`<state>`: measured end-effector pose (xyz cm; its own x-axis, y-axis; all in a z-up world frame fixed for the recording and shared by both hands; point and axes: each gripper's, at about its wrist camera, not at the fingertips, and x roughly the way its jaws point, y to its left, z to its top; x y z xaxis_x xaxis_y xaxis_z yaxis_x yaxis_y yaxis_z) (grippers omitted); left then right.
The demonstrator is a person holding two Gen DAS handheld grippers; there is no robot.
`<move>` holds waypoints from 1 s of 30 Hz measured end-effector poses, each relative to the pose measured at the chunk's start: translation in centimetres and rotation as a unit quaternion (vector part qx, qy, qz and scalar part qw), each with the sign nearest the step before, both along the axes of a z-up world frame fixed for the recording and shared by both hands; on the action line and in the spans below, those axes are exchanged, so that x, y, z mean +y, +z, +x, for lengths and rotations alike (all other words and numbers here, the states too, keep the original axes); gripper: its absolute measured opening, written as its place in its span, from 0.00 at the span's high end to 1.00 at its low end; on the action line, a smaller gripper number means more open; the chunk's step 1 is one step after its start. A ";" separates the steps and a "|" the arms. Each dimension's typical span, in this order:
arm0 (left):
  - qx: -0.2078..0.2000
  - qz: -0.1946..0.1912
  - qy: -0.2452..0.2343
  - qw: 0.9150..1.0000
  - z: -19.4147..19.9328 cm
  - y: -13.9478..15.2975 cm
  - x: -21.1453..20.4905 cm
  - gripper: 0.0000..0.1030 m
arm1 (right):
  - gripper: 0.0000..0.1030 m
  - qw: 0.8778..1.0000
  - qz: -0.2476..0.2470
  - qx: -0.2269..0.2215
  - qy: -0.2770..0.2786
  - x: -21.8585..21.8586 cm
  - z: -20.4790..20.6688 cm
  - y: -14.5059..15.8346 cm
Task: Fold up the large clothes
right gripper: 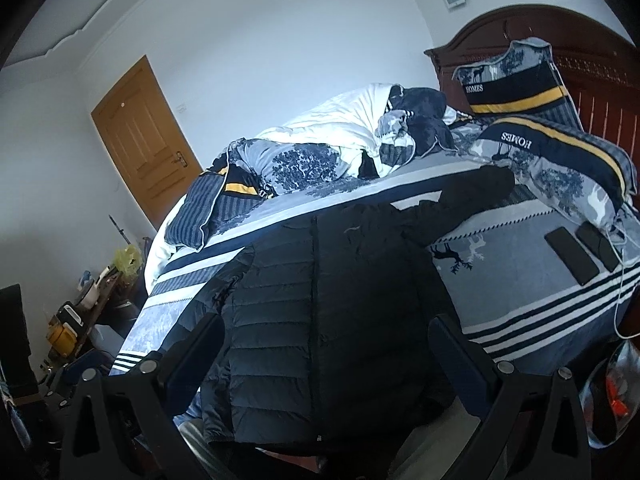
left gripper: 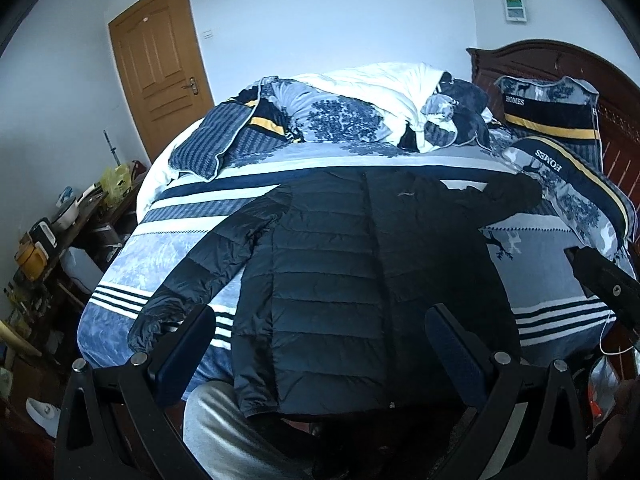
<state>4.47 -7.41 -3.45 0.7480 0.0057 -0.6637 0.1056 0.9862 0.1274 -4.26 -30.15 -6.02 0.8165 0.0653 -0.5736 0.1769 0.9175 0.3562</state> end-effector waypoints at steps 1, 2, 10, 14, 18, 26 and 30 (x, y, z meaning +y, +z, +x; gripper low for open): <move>0.000 0.000 -0.003 1.000 0.1 0.0 -0.5 0.00 | 0.00 1.000 0.002 0.002 -0.002 -0.4 0.1 -0.1; 0.000 0.000 -0.006 1.000 0.3 0.1 -0.9 0.00 | 0.00 1.000 0.003 0.002 -0.004 -0.7 0.1 -0.1; 0.006 0.002 -0.040 0.999 0.9 -0.2 -4.2 0.00 | 0.00 0.999 0.002 0.007 -0.038 -4.1 -0.2 -0.4; 0.006 0.000 -0.046 0.999 1.0 0.0 -4.8 0.00 | 0.00 0.999 -0.001 0.018 -0.049 -5.0 0.0 -0.5; -0.003 -0.008 -0.045 0.999 0.9 0.5 -4.6 0.00 | 0.00 0.998 -0.015 0.016 -0.051 -4.9 -0.2 0.3; -0.009 -0.036 -0.030 0.999 1.5 0.9 -2.2 0.00 | 0.00 0.997 -0.050 0.000 -0.063 -3.7 -0.4 2.2; -0.002 -0.044 -0.024 0.999 2.2 -0.3 -1.1 0.00 | 0.00 0.990 -0.105 -0.026 -0.090 -3.3 0.0 3.0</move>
<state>6.62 -8.52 -3.75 0.7482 -0.0875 -0.6576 0.1518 0.9876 0.0412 -4.28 -33.43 -3.05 0.8332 -0.1998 -0.5156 0.3303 0.9276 0.1743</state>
